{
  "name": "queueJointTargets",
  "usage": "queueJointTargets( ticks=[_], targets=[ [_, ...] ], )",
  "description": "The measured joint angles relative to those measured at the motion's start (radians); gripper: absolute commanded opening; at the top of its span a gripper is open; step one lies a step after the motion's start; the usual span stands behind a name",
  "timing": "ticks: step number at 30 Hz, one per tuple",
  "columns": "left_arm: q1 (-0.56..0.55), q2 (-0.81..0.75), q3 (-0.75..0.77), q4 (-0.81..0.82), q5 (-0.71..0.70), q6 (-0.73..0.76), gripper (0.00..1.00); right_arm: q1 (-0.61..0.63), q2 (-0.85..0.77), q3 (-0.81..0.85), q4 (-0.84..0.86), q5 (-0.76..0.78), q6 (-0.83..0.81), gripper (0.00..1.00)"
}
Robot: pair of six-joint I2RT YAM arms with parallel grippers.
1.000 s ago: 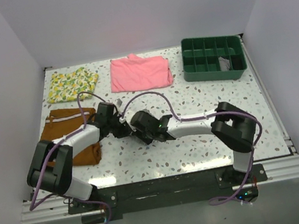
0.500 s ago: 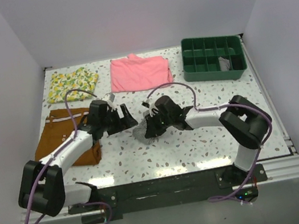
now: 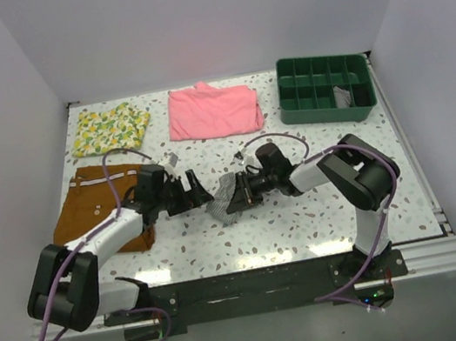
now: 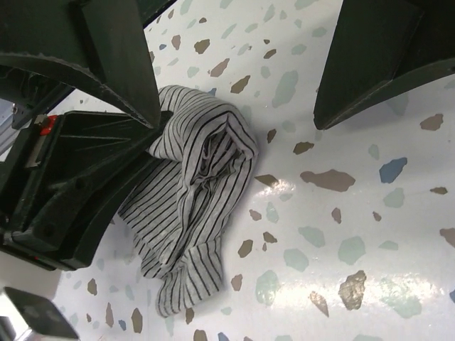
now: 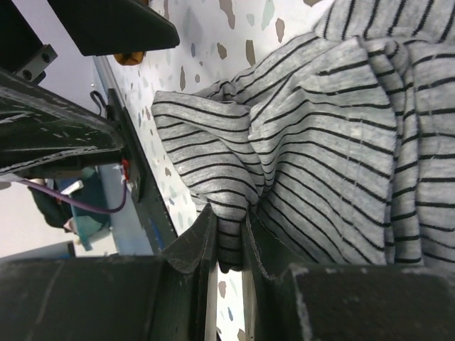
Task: Roll the underwear
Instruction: Roll the underwear to the center of the board.
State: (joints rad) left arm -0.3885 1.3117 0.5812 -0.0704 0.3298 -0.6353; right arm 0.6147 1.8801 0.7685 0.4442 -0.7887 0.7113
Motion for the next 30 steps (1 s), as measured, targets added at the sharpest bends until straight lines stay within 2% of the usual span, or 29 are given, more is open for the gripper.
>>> queueJointTargets(
  ticks=[6,15,23,24,26,29,30],
  targets=[
    [-0.003,0.044,-0.016,0.103,0.04,0.0,0.91,-0.004,0.038,0.011,0.009,-0.028,0.035,0.04],
    [-0.007,0.106,-0.075,0.229,0.095,-0.027,0.77,-0.008,0.05,0.047,-0.064,-0.032,0.035,0.02],
    [-0.008,0.178,-0.093,0.335,0.153,-0.079,0.5,-0.008,0.05,0.068,-0.123,-0.019,0.018,0.02],
    [-0.01,0.186,-0.097,0.349,0.158,-0.087,0.44,-0.008,0.05,0.07,-0.129,-0.018,0.014,0.02],
    [-0.011,0.198,-0.109,0.377,0.167,-0.107,0.38,-0.008,0.05,0.073,-0.139,-0.015,0.007,0.02],
    [-0.011,0.21,-0.122,0.408,0.176,-0.134,0.22,-0.008,0.047,0.075,-0.148,-0.013,-0.004,0.05],
    [-0.011,0.213,-0.123,0.416,0.178,-0.141,0.14,-0.008,0.045,0.075,-0.151,-0.011,-0.007,0.07]
  ],
)
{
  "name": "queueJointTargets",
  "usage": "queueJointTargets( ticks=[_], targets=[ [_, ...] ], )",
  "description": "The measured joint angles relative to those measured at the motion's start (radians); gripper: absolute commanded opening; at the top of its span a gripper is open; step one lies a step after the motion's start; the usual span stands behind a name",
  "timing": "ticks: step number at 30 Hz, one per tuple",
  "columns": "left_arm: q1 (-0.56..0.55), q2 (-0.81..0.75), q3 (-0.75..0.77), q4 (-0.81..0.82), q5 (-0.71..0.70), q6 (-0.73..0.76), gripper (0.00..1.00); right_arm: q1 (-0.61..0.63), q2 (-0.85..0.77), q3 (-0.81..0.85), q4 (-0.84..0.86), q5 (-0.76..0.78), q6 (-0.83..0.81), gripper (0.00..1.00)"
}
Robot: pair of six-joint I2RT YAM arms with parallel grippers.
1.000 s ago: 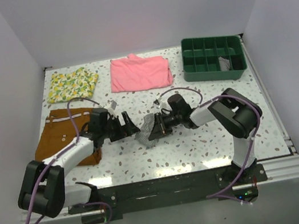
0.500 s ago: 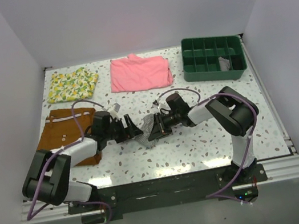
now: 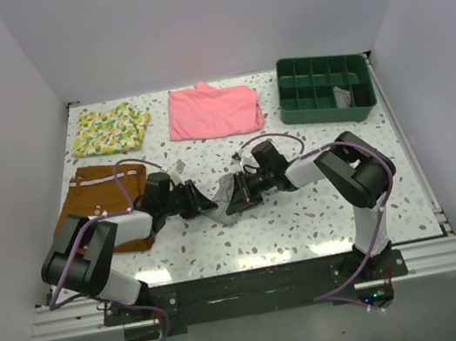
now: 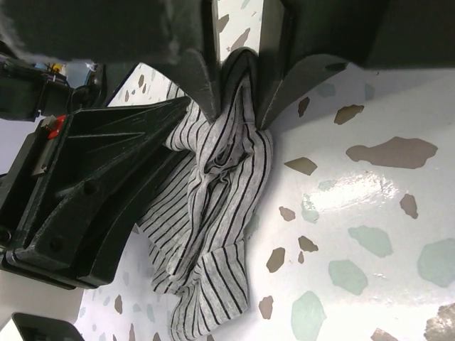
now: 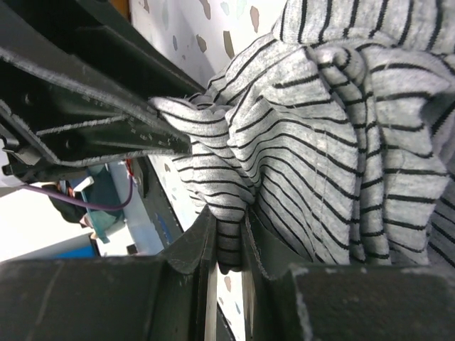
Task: Roll the underwear
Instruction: Roll the underwear to the center of the board.
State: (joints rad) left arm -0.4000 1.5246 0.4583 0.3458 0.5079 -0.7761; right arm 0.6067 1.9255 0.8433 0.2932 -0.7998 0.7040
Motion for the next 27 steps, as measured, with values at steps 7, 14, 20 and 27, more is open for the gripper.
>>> queueJointTargets(
  ticks=[7,14,20,27],
  targets=[
    [-0.005,0.001,0.016,-0.023,0.001,-0.022,0.0,0.043,-0.077,0.031,-0.158,0.121,-0.103,0.46],
    [-0.022,-0.011,0.092,-0.178,-0.03,-0.003,0.0,0.19,-0.285,0.095,-0.444,0.519,-0.284,0.54],
    [-0.022,-0.015,0.141,-0.287,-0.051,0.011,0.0,0.331,-0.41,0.168,-0.557,0.804,-0.447,0.55],
    [-0.027,-0.014,0.182,-0.378,-0.068,0.013,0.0,0.456,-0.323,0.213,-0.578,0.981,-0.578,0.55]
  ],
)
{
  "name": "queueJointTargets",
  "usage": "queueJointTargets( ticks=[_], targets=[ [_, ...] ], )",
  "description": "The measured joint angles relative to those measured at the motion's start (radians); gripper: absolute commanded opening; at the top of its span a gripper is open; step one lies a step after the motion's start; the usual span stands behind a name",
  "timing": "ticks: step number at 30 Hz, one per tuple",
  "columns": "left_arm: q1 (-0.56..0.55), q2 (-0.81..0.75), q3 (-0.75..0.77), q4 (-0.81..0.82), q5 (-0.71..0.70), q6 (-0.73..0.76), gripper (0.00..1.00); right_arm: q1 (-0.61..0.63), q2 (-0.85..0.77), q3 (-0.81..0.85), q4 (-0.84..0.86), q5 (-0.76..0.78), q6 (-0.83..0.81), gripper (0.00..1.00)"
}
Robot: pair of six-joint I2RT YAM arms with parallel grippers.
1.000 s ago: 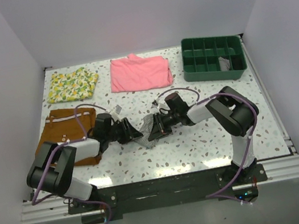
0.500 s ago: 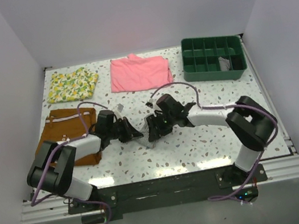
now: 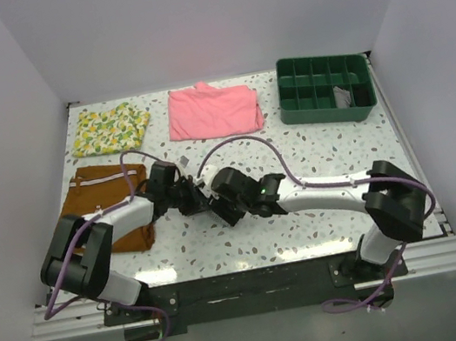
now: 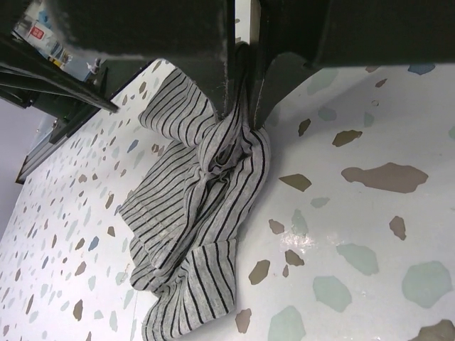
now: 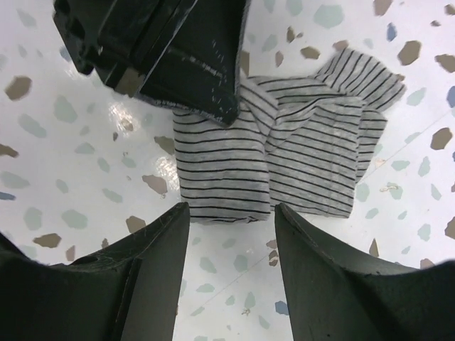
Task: Roll the underwear
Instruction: Roll the underwear to the center of the board.
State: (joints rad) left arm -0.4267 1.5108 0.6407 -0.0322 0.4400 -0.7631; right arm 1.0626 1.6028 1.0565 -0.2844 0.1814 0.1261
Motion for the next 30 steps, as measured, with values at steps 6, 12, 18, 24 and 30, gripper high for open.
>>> queueJointTargets(
  ticks=[6,12,18,24,30],
  targets=[
    [0.0,0.0,0.01,-0.035,-0.005,0.0,0.0,0.045,0.085,0.008,0.002,0.053,-0.05,0.56],
    [0.0,0.0,0.012,-0.041,-0.006,0.0,0.0,0.07,0.143,0.063,0.012,0.086,-0.081,0.56],
    [0.0,0.0,0.015,-0.047,-0.006,0.0,0.0,0.097,0.167,0.079,0.017,0.102,-0.085,0.56],
    [0.0,0.0,0.016,-0.052,-0.006,0.0,0.0,0.116,0.194,0.079,0.019,0.153,-0.077,0.57],
    [0.0,0.0,0.016,-0.052,-0.006,0.0,0.0,0.131,0.237,0.079,0.032,0.246,-0.059,0.6]
  ],
)
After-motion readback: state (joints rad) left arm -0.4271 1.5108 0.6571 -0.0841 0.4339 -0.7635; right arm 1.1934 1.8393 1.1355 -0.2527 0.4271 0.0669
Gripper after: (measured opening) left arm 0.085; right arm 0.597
